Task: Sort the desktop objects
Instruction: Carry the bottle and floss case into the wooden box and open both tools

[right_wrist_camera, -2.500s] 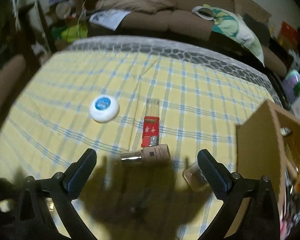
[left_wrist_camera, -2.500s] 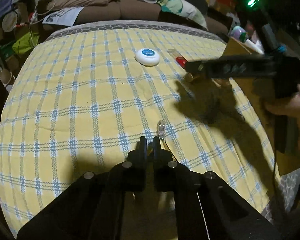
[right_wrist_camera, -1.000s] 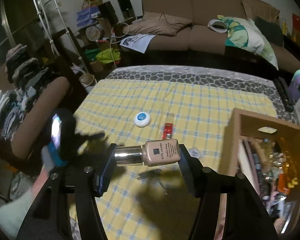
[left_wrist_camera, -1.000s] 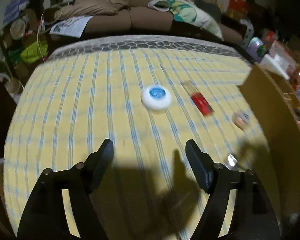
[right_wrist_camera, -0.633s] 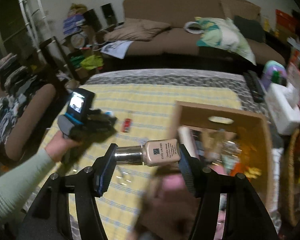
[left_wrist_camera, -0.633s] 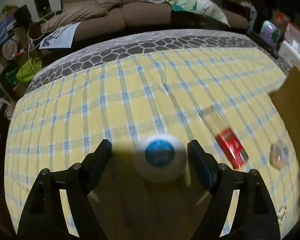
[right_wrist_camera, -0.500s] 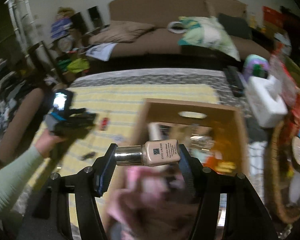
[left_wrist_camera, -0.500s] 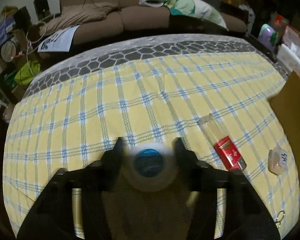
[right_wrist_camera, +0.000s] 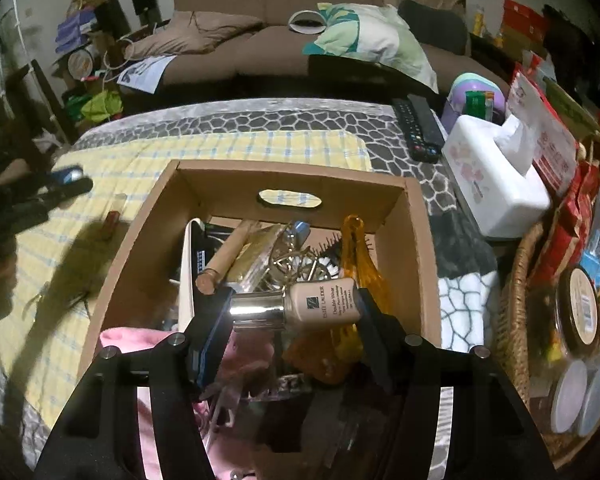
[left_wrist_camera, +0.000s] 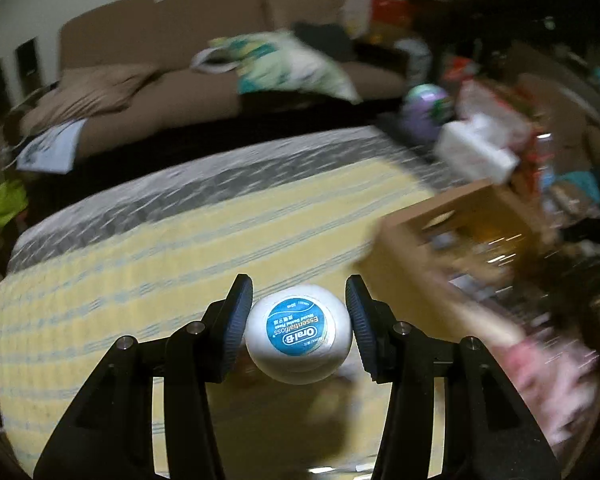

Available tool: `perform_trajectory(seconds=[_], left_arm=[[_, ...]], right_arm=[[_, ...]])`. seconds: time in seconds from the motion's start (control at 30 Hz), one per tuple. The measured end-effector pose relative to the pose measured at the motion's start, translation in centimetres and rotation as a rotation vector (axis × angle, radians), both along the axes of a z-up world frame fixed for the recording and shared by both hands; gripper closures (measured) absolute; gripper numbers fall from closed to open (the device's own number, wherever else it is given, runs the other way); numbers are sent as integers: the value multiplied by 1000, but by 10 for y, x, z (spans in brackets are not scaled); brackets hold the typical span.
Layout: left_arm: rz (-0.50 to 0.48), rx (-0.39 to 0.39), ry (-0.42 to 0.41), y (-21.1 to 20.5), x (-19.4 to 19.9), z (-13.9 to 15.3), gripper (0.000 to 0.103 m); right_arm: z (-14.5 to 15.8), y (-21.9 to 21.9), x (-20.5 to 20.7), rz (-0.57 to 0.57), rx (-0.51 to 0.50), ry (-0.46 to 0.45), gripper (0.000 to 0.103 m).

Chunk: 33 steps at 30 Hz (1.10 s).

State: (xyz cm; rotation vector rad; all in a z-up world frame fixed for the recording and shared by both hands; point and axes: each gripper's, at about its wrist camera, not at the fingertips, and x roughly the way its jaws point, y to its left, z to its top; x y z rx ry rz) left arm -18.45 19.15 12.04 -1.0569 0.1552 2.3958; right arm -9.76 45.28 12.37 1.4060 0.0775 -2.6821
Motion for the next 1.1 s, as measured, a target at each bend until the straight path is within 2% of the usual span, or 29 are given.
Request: perform_trajectory(seconds=[0.1,0.2,0.37,0.57,0.73,0.83,0.97,1.1], left_arm=[[-72,-4,13,46,8,16,58],[-116,-9,6,86,10,18,58],[-136,-28,-32,132,5,3,58],[-126,-99,-46,165,-6,-22,57],[-107,-105,-44,169,-8,-27,57],[-81,-82,-41,161,-10,-19,45],[-52,-60,-49,148,-12,-8,41],[-36,-47,-40,133,-5,6,30]], right_arm=[[-3,-3,0,8,12,-8,41],[-7,-2,0,7,9,-18,41],[-16,0,-4,13,16,-24,41],[-19,-9,-6,65,62,-6,41],[-23,-16,-6,121,93,15,37],[-20,-13,-6,112,58,12,32],[-4,-2,0,68,-19,43,25],[15,7,6,24,-62,67,21]])
